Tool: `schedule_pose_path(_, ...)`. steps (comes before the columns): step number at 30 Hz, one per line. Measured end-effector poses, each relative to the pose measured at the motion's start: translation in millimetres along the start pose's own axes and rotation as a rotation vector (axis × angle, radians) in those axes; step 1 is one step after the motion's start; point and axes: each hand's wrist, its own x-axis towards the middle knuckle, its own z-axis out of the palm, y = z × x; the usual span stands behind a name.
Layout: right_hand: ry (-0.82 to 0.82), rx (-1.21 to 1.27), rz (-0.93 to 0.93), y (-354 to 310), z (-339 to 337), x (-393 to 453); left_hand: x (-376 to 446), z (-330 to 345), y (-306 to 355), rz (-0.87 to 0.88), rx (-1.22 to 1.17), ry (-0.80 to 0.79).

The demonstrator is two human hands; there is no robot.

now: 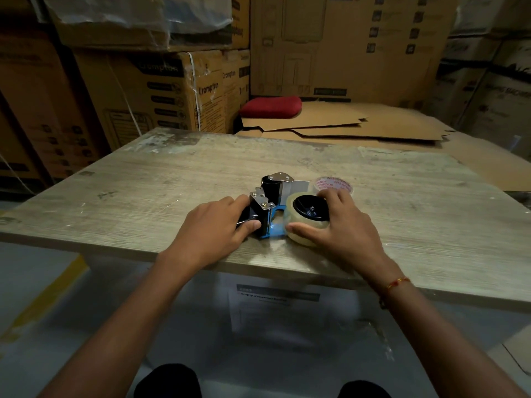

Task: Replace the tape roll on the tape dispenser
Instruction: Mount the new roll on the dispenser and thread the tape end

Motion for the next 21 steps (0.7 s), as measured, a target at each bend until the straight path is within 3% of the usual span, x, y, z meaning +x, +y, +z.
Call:
schedule_pose_path(4,0.056,-0.134,0.0,-5.0,5.1,-4.8,-10.9,-1.7,11.4,-0.049,0.036,0.022)
schedule_pose_path(9,-0.209,0.161,-0.119,22.6,-15.1,-6.5,-13.0,-9.2,14.7,-0.157,-0.029,-0.043)
schedule_pose_path(21,0.078,0.031,-0.144,2.1,3.1,-0.6,-34.9,-26.8,36.3,-0.167,-0.057,-0.145)
